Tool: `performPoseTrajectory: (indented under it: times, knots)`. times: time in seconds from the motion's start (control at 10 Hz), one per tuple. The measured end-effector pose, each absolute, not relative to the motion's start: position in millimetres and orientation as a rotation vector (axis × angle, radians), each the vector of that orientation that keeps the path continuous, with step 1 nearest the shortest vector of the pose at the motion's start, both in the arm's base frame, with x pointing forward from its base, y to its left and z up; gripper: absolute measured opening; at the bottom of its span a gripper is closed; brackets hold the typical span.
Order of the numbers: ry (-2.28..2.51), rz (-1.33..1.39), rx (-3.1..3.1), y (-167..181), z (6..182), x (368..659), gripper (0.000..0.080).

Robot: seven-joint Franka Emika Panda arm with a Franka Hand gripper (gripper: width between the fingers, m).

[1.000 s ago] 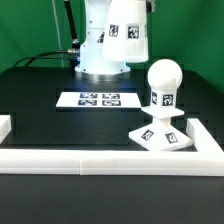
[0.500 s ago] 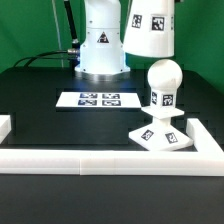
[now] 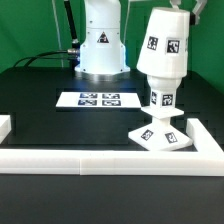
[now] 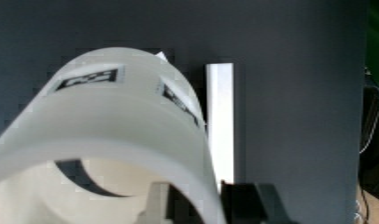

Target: Assemble lamp

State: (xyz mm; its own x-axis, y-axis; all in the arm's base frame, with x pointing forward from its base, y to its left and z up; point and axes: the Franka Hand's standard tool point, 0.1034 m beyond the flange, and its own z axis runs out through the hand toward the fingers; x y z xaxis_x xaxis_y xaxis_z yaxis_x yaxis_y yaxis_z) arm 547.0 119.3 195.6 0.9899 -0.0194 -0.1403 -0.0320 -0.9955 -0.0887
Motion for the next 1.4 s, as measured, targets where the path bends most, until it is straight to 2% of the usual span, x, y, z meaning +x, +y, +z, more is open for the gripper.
performPoseTrajectory:
  times: [0.1, 0.7, 1.4]
  knots:
    - [0.009, 0.189, -3.065, 119, 189.9, 548, 0.0047]
    - [0.012, 0.193, -3.064, 118, 187.4, 548, 0.0047]
    - [0.017, 0.181, -3.075, 119, 149.6, 555, 0.0047]
